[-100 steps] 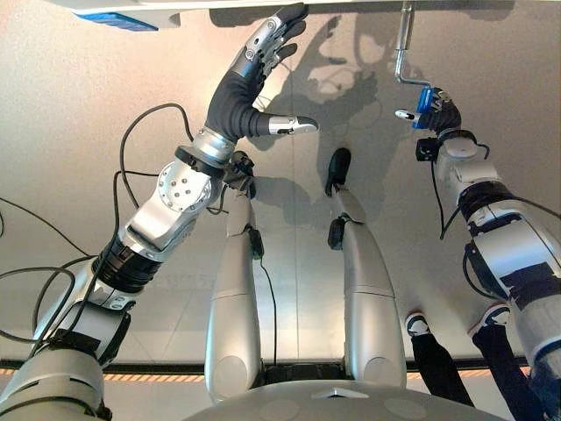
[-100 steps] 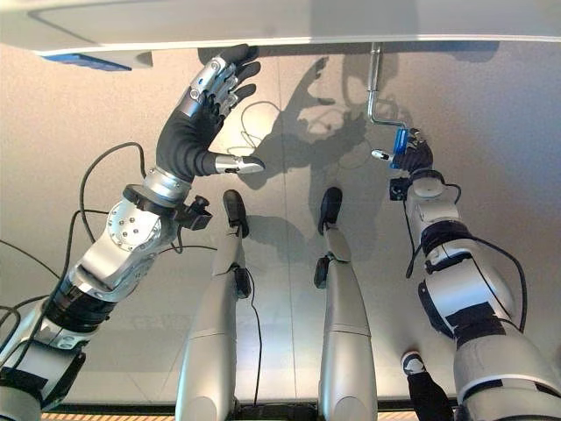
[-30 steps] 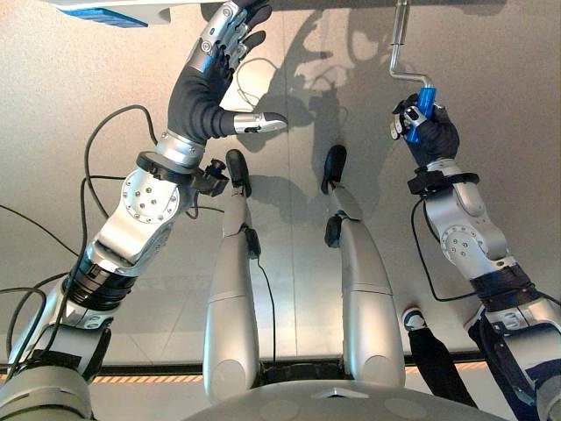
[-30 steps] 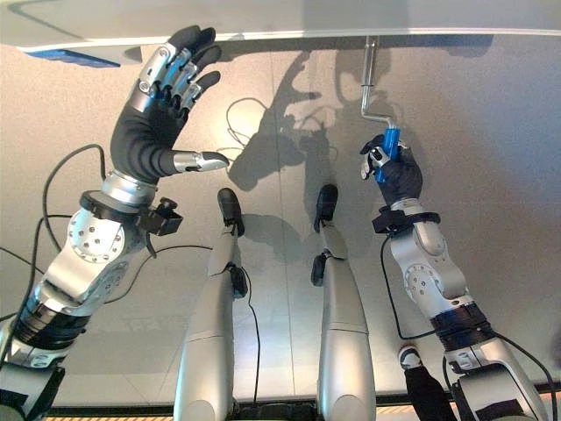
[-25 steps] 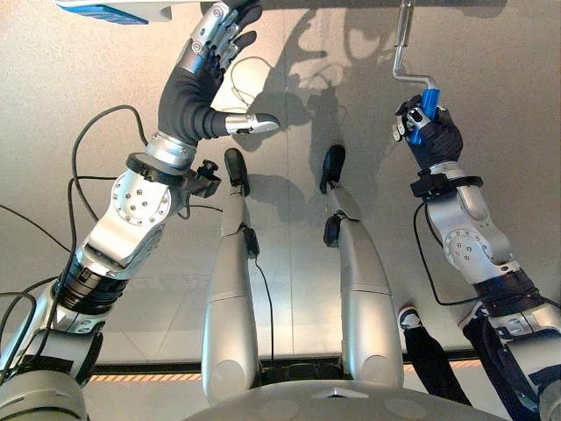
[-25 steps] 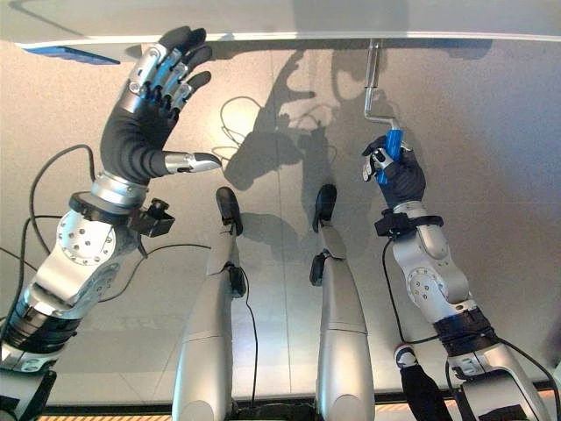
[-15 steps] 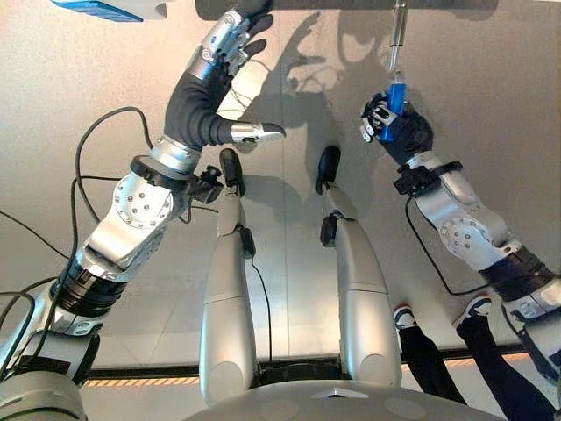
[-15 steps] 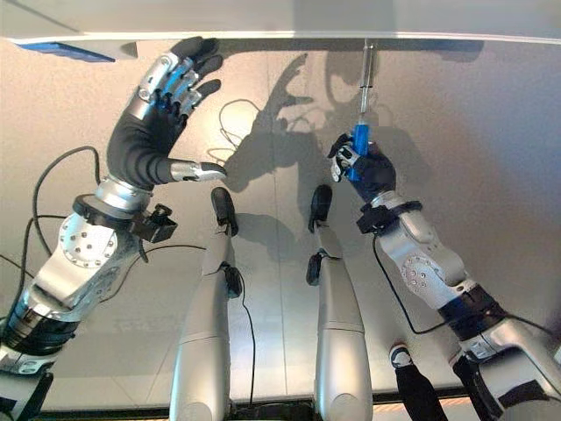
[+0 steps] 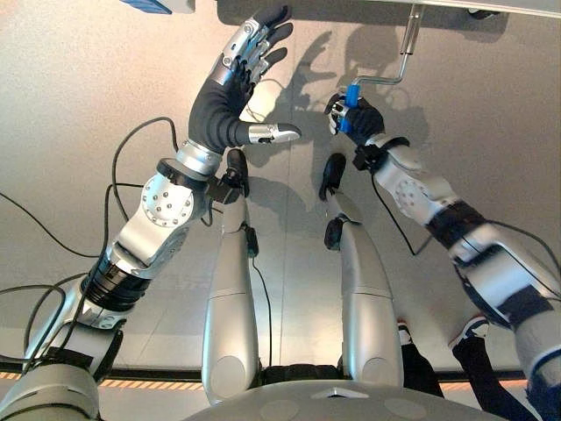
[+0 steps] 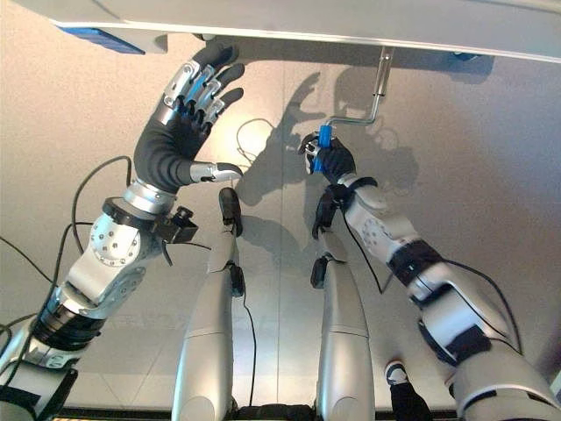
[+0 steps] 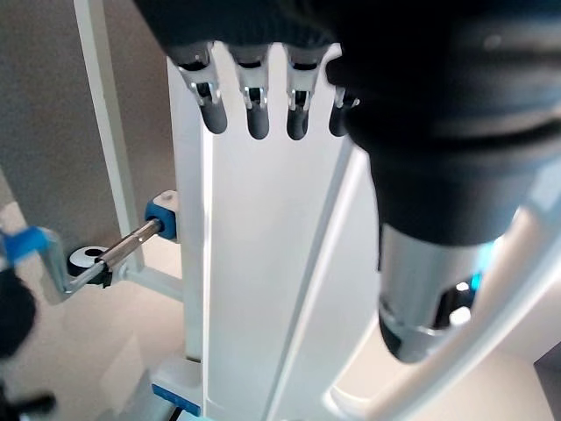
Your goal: Raise the hospital bed
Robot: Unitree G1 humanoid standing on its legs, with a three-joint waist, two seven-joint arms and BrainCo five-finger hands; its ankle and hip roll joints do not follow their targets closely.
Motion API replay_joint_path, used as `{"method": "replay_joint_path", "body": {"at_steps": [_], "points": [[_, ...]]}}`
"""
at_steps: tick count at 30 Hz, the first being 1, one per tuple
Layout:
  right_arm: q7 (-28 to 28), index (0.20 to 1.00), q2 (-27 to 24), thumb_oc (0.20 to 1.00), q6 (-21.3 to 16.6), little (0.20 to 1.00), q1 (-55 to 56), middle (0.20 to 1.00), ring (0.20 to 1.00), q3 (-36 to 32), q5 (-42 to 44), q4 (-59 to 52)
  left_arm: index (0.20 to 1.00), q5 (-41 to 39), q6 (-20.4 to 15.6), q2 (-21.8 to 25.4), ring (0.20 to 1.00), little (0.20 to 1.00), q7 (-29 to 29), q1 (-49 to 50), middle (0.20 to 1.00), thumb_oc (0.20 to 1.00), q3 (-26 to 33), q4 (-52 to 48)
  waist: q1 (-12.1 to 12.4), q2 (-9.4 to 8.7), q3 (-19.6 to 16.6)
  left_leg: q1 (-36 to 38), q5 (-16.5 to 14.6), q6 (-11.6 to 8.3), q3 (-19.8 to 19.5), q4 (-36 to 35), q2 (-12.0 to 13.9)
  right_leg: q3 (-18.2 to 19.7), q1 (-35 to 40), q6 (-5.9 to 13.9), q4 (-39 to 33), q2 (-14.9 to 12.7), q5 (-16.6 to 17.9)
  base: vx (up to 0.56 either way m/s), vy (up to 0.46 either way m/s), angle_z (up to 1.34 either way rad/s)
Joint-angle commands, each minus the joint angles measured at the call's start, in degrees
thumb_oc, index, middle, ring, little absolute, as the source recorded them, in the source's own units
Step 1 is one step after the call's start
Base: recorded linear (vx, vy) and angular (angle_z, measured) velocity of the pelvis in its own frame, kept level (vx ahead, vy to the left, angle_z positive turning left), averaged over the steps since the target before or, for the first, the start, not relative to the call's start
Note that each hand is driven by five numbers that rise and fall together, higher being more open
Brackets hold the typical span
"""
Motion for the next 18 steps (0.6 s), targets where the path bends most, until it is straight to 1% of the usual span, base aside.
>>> {"method": "replay_joint_path", "body": {"at_steps": [1,2,3,5,6,7,8,9,10,12,13,14,15,18], "points": [[1.9,0.200,3.5,0.200,-0.1,0.200,-9.6,0.200,0.200,2.2,-9.1,-2.4,1.000,-1.2,-3.3,0.6,1.000,1.000,-1.1,-0.3,1.000,1.000,-1.1,-7.0,2.0,2.14,-1.1,0.2,-5.3,1.03,2.0,3.8,-2.0,1.2,4.1,6.02,-6.2,-0.6,3.5,0.01,0.031,0.01],[0.9,0.200,5.0,0.200,0.9,0.200,-10.1,0.200,0.200,0.7,-11.5,4.4,1.000,-0.5,-2.8,0.8,1.000,1.000,-1.2,-1.4,1.000,1.000,-2.2,-6.2,2.1,2.67,-1.1,-0.1,-5.4,1.07,2.0,4.1,-2.0,1.3,3.9,5.96,-6.0,-0.6,3.4,0.01,0.033,0.04],[0.8,0.200,5.4,0.200,1.5,0.200,-10.0,0.200,0.200,0.4,-12.7,6.9,1.000,-0.1,-2.6,1.1,1.000,1.000,-1.2,-1.8,1.000,1.000,-2.6,-5.5,2.1,2.82,-1.1,-0.2,-5.4,1.13,2.1,4.2,-2.1,1.3,3.7,5.91,-5.9,-0.6,3.3,0.01,0.044,0.05],[-0.3,0.200,5.4,0.200,1.4,0.200,-9.7,0.200,0.200,-1.8,-13.5,12.6,1.000,1.1,-2.2,1.6,1.000,1.000,-1.0,-3.1,1.000,1.000,-3.4,-4.7,2.0,3.44,-1.1,-0.1,-5.4,1.13,2.2,4.0,-2.2,1.5,3.6,5.95,-5.9,-0.6,3.2,0.00,0.018,0.01],[-0.2,0.200,5.4,0.200,1.3,0.200,-9.7,0.200,0.200,-1.9,-13.5,12.7,1.000,1.1,-2.2,1.6,1.000,1.000,-0.9,-3.2,1.000,1.000,-3.5,-4.6,2.1,3.42,-1.1,-0.1,-5.4,1.13,2.2,4.0,-2.2,1.4,3.6,5.95,-5.9,-0.6,3.2,0.00,0.000,0.00],[-0.3,0.200,5.1,0.200,2.0,0.200,-9.6,0.200,0.200,-3.7,-14.5,17.8,1.000,0.7,-2.4,2.0,1.000,1.000,-1.1,-4.4,1.000,1.000,-4.3,-4.3,2.3,4.11,-1.1,-0.1,-5.5,1.19,2.3,3.9,-2.3,1.5,3.4,6.00,-5.6,-0.6,3.0,0.00,0.000,0.00],[-0.6,0.200,4.3,0.200,2.2,0.200,-9.6,0.200,0.200,-4.8,-15.3,20.1,1.000,0.4,-2.6,1.9,1.000,1.000,-1.2,-5.1,1.000,1.000,-4.6,-4.3,2.3,4.55,-1.1,0.0,-5.5,1.22,2.4,3.9,-2.4,1.6,3.3,6.02,-5.5,-0.6,2.8,0.00,0.000,0.00],[-0.5,0.200,4.3,0.200,2.2,0.200,-9.7,0.200,0.200,-4.9,-15.4,20.2,1.000,0.4,-2.6,1.9,1.000,1.000,-1.2,-5.2,1.000,1.000,-4.7,-4.2,2.4,4.56,-1.1,0.0,-5.5,1.22,2.4,3.9,-2.4,1.6,3.3,6.02,-5.5,-0.6,2.8,0.00,0.000,0.00],[-0.5,0.200,3.5,0.200,2.4,0.200,-9.6,0.200,0.200,-6.0,-15.6,21.6,1.000,0.1,-2.7,1.7,1.000,1.000,-1.5,-5.7,1.000,1.000,-5.1,-4.3,2.3,4.87,-1.1,-0.1,-5.5,1.27,2.4,4.0,-2.4,1.7,3.2,6.04,-5.3,-0.6,2.7,0.00,0.000,0.00],[-0.8,0.200,0.0,0.200,2.8,0.200,-9.3,0.200,0.200,-8.9,-15.9,25.7,1.000,-0.4,-2.8,1.1,1.000,1.000,-2.8,-7.0,1.000,1.000,-6.7,-4.0,2.3,5.63,-1.1,0.0,-5.7,1.31,2.7,4.2,-2.4,2.0,3.0,6.12,-5.1,-0.6,2.5,0.00,0.000,0.00],[-0.8,0.200,-0.1,0.200,2.8,0.200,-9.3,0.200,0.200,-8.9,-15.9,25.7,1.000,-0.4,-2.8,1.1,1.000,1.000,-2.8,-7.0,1.000,1.000,-6.7,-4.0,2.4,5.64,-1.1,0.0,-5.7,1.31,2.7,4.2,-2.4,2.0,3.0,6.12,-5.1,-0.6,2.5,0.00,0.000,0.00],[-0.9,0.200,-1.4,0.200,2.8,0.200,-8.6,0.200,0.200,-10.2,-15.4,26.7,1.000,-0.6,-2.8,0.8,1.000,1.000,-3.2,-7.3,1.000,1.000,-7.4,-3.9,2.3,5.95,-1.1,0.0,-5.8,1.34,2.8,4.3,-2.5,2.1,2.8,6.16,-4.9,-0.6,2.4,0.00,0.000,0.00],[-1.0,0.200,-3.9,0.200,3.0,0.200,-7.6,0.200,0.200,-11.6,-14.7,28.2,1.000,-0.9,-2.7,0.6,1.000,1.000,-3.8,-7.4,1.000,1.000,-7.9,-3.7,2.2,6.28,-1.1,0.0,-5.9,1.38,2.9,4.5,-2.4,2.4,2.5,6.19,-4.7,-0.5,2.3,0.00,0.000,0.00],[-0.7,0.200,-7.2,0.200,3.4,0.200,-6.1,0.200,0.200,-13.3,-15.1,30.1,1.000,-0.9,-2.4,1.1,1.000,1.000,-4.6,-7.4,1.000,1.000,-8.3,-3.7,1.6,6.61,-1.1,0.1,-6.1,1.41,3.2,4.8,-2.2,2.7,2.2,6.18,-4.4,-0.4,2.2,0.00,0.000,0.00]]}}
